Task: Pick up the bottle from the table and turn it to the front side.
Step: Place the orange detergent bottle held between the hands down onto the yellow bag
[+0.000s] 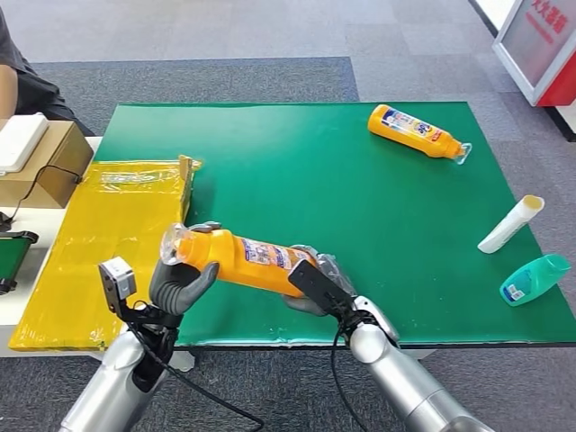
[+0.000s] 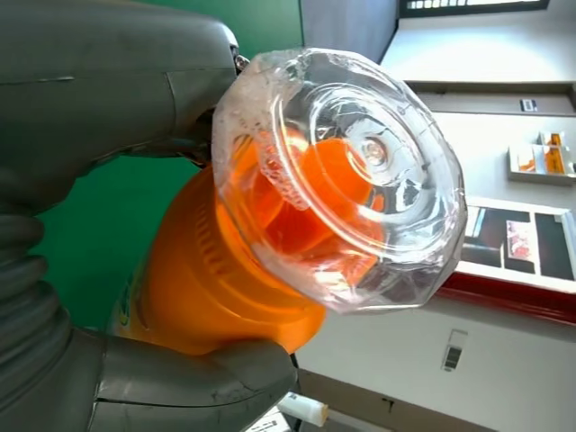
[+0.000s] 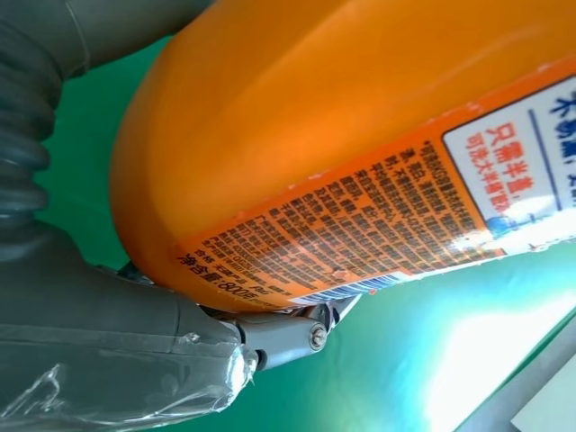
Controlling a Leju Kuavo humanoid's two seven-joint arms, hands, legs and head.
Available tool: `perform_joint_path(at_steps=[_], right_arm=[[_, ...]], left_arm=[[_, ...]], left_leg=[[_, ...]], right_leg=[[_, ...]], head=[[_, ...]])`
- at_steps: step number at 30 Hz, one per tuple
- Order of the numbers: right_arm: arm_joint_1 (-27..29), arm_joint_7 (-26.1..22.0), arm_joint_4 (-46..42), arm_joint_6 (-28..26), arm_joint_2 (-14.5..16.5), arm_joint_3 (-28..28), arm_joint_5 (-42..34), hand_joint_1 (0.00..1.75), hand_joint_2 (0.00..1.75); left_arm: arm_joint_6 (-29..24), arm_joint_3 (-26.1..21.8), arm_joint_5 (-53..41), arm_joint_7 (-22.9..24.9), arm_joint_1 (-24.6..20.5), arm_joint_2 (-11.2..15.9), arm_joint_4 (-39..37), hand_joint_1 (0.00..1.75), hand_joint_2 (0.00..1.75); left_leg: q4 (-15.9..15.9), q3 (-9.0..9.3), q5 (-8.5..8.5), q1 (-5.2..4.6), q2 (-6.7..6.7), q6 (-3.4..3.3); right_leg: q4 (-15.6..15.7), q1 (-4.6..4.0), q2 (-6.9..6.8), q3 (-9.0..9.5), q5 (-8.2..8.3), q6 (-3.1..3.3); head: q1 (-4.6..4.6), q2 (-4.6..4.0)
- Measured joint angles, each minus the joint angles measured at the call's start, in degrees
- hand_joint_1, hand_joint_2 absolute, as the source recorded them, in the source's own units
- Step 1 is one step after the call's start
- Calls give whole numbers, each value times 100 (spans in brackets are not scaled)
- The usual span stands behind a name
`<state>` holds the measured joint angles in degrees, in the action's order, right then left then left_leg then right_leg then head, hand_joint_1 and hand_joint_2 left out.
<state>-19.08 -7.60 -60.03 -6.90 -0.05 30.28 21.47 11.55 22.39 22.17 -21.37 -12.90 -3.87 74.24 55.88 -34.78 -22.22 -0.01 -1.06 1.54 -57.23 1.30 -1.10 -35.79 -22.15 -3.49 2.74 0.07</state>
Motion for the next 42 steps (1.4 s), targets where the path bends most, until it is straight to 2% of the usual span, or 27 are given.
perform_joint_path(at_steps=[2,3,6,7,11,17,19,22,32,38,42], right_arm=[[-7,6,-39,10,-12,9,-1,175,175],[-10,10,-55,16,-15,12,-1,169,175],[-14,15,-88,28,-20,16,-9,38,175],[-16,14,-95,29,-21,18,-16,0,175],[-29,-35,-129,47,-26,78,-44,0,175],[33,-72,-216,34,-111,77,-171,0,175],[74,-115,-297,26,-146,64,-204,0,175],[157,-180,-444,7,-173,6,-218,0,175],[577,-201,-805,-73,-256,-464,-141,0,175],[974,-168,-1087,-125,-266,-921,11,0,175],[1167,-171,-1193,-106,-266,-1209,89,0,175]], left_arm=[[59,19,-1,-1,-46,19,-17,175,175],[90,24,-1,-1,-67,28,-25,175,175],[157,29,3,-4,-111,48,-38,175,175],[168,29,4,-7,-117,52,-38,175,175],[76,39,-105,-84,-126,59,-45,175,175],[-1156,144,-1678,-236,-275,188,87,175,175],[-1467,216,-2373,-23,-398,317,254,175,175],[-1594,296,-3207,547,-620,616,512,175,175],[-1436,407,-4529,1598,-1075,1321,1256,175,175],[-481,609,-5257,2606,-1473,1787,1481,175,175],[140,871,-5203,2930,-1843,2052,1414,175,175]], left_leg=[[0,-1,0,0,0,0],[0,-1,0,0,0,0],[0,-1,0,0,0,0],[0,-1,0,0,0,0],[0,-1,0,0,0,0],[0,-2,1,0,1,0],[0,0,1,0,0,1],[0,1,4,0,-2,5],[0,-4,6,2,-1,6],[0,-4,5,2,-1,7],[0,-4,6,2,-2,8]], right_leg=[[0,0,0,0,0,0],[0,0,0,0,0,0],[0,0,0,0,0,0],[0,0,0,0,0,0],[0,0,-1,-1,0,0],[0,0,-3,-1,0,0],[0,0,-2,-2,1,1],[0,-2,4,-10,5,8],[0,-3,1,-12,5,8],[1,-4,2,-14,6,9],[1,-5,4,-15,7,11]], head=[[0,0],[-1,0],[1,0],[1,0],[-1,0],[-1,0],[1,0],[-2,0],[1,0],[0,0],[1,0]])
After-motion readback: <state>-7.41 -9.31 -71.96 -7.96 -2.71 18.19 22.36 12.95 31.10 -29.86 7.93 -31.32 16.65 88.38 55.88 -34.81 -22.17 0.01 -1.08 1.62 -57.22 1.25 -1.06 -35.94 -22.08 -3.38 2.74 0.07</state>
